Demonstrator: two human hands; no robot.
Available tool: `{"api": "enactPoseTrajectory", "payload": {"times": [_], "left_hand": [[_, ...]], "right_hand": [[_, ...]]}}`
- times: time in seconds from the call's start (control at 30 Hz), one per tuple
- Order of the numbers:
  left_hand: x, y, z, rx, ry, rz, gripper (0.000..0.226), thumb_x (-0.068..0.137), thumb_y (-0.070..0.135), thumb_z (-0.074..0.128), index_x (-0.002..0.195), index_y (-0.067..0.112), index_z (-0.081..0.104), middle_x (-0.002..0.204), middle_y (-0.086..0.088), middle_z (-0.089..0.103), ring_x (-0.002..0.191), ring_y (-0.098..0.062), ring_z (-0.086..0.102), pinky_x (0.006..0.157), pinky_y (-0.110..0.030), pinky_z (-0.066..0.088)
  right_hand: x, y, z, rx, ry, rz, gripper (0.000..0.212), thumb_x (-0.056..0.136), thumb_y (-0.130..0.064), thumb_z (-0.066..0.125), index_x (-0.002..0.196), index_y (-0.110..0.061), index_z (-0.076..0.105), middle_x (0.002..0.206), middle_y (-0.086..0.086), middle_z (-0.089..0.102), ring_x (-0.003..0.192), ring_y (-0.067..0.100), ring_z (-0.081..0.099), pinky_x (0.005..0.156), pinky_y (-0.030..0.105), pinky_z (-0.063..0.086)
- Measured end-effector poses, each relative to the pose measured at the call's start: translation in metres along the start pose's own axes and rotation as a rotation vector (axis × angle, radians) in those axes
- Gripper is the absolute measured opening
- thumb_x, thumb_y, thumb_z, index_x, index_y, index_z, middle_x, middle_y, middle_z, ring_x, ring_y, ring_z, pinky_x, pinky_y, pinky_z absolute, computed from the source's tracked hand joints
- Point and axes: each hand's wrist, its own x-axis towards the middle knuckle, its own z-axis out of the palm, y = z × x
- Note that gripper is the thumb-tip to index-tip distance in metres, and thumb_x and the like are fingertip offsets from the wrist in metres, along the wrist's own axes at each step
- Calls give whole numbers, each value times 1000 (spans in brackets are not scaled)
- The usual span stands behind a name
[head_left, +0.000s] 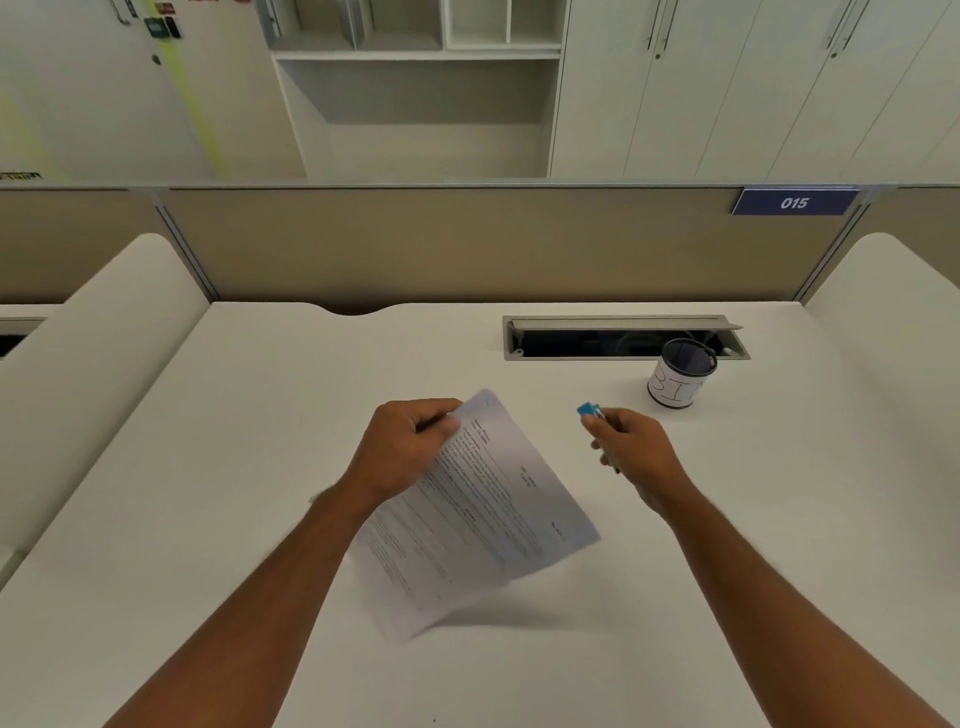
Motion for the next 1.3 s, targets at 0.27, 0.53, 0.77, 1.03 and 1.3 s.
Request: {"api": "enactPoseTrajectory", "payload": {"times": [0.27,0.53,0.77,1.03,1.3], "left_hand": [[-7,-9,11,-325,221,-126,18,99,19,62,93,28,76,90,9,80,76,-9,75,62,-20,57],[-15,-10,25,-408,295,-92,13,98,32,57,103,28,69,98,5,79,87,-18,75,71,-31,62],[-14,-6,27,-392,345,-18,14,98,30,57,97,39,68,94,13,76,83,-10,70,67,-22,57],[-13,1,27,-441,414,48,17,99,25,55,96,37,68,93,15,75,82,-8,68,65,-20,54],[-11,8,22,-549,508,126,15,102,17,55,98,24,69,106,7,77,94,-15,69,75,-26,55]], "right_hand": [[7,96,-11,-458,240,255,24,92,-26,63,87,-3,61,85,14,66,79,31,58,69,36,43],[-11,131,-16,-610,327,244,35,96,-20,62,106,13,62,103,34,61,102,50,56,88,48,44],[-21,80,-8,-376,313,122,62,80,2,59,140,-10,47,137,17,50,127,36,48,103,48,41],[-46,35,22,275,-267,-139,59,81,8,61,129,-27,60,128,-7,69,119,11,64,100,40,53],[-49,57,39,197,-56,-85,20,95,-8,64,97,-22,77,98,-2,79,101,25,71,97,49,54]]}}
